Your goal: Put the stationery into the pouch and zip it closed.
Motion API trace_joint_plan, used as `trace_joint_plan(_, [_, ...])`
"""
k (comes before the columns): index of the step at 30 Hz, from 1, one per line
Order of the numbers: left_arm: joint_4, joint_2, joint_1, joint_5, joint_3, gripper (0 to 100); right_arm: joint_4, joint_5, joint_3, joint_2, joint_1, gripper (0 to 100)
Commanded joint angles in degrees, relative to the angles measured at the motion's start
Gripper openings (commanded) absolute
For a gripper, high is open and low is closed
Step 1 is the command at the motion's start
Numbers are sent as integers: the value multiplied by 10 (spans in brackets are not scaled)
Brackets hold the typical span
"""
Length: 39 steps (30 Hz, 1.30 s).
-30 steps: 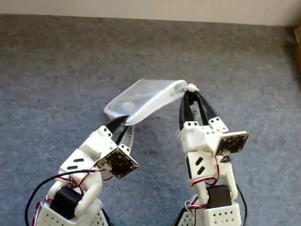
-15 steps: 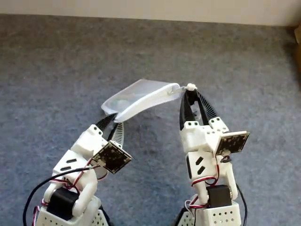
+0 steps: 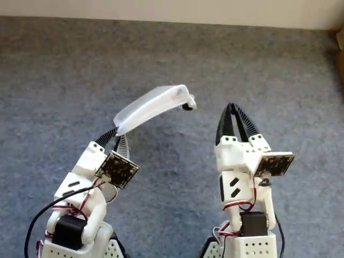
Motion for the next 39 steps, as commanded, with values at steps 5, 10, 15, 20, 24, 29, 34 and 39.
trace_joint_plan(5, [9, -2, -17, 68, 7, 8, -15, -4, 2, -17, 4, 6])
trace_joint_plan(10, [11, -2, -17, 70, 7, 104, -15, -4, 8, -17, 4, 6])
trace_joint_plan(15, [30, -1, -18, 154, 1, 213, -15, -4, 10, -17, 3, 6])
trace_joint_plan(20, [71, -1, -18, 159, -22, 234, -16, -4, 10, -17, 3, 6])
trace_joint_plan(24, [73, -1, -18, 159, -24, 235, -16, -4, 10, -17, 3, 6])
trace_joint_plan(29, [72, -1, -18, 160, -51, 231, -16, -4, 11, -17, 3, 6])
trace_joint_plan(34, [83, 1, -22, 208, -131, 231, -16, -4, 11, -17, -13, 6])
trace_joint_plan(39, [101, 1, -19, 231, -220, 231, -15, -4, 12, -13, -31, 6])
